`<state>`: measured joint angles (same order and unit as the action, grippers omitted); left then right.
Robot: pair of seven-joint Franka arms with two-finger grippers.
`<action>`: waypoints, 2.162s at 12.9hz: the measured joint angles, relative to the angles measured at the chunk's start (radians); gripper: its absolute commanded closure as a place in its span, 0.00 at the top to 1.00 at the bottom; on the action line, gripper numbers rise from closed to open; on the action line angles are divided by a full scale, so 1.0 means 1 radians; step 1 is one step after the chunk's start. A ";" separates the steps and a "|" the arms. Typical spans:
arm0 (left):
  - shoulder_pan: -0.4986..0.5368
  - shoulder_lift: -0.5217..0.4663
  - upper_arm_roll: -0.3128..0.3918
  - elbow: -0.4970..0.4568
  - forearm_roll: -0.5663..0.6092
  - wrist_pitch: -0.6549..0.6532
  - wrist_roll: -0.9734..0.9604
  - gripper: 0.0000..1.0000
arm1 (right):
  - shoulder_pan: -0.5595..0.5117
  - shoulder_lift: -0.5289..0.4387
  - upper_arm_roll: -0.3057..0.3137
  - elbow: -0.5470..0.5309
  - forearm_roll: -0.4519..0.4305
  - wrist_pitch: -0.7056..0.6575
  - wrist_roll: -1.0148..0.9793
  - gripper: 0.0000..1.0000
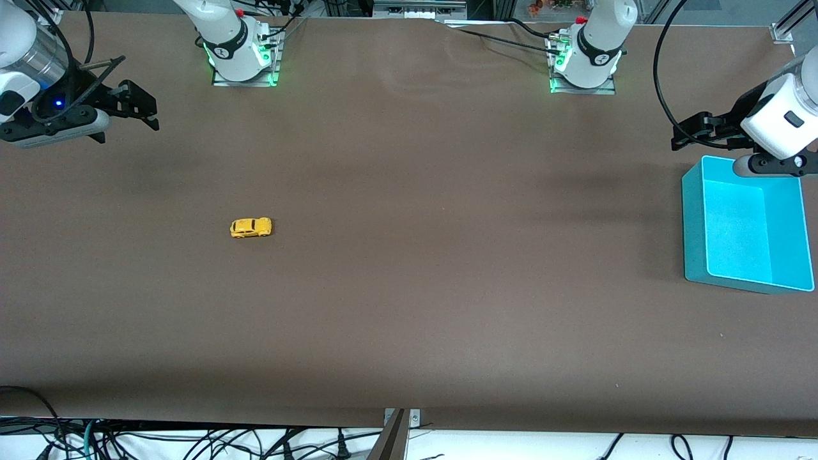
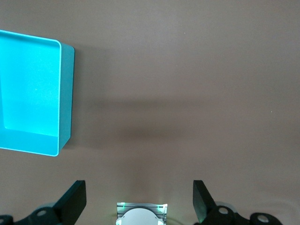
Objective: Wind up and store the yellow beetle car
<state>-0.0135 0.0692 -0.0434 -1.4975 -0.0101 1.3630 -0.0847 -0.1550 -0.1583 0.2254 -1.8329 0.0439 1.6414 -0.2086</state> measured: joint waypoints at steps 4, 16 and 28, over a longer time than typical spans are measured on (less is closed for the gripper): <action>0.000 0.000 0.000 0.000 0.000 0.000 0.000 1.00 | 0.000 0.000 0.000 0.000 0.000 0.006 0.000 1.00; 0.000 0.000 0.000 0.000 0.000 0.000 0.000 1.00 | 0.000 0.016 0.000 -0.081 0.000 0.088 0.001 1.00; -0.001 0.000 -0.001 0.001 0.000 0.000 0.000 1.00 | 0.004 -0.019 0.001 -0.054 0.000 0.014 0.002 1.00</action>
<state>-0.0143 0.0693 -0.0443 -1.4969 -0.0101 1.3631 -0.0847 -0.1506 -0.1771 0.2266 -1.8869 0.0437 1.6552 -0.2064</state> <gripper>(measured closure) 0.000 0.000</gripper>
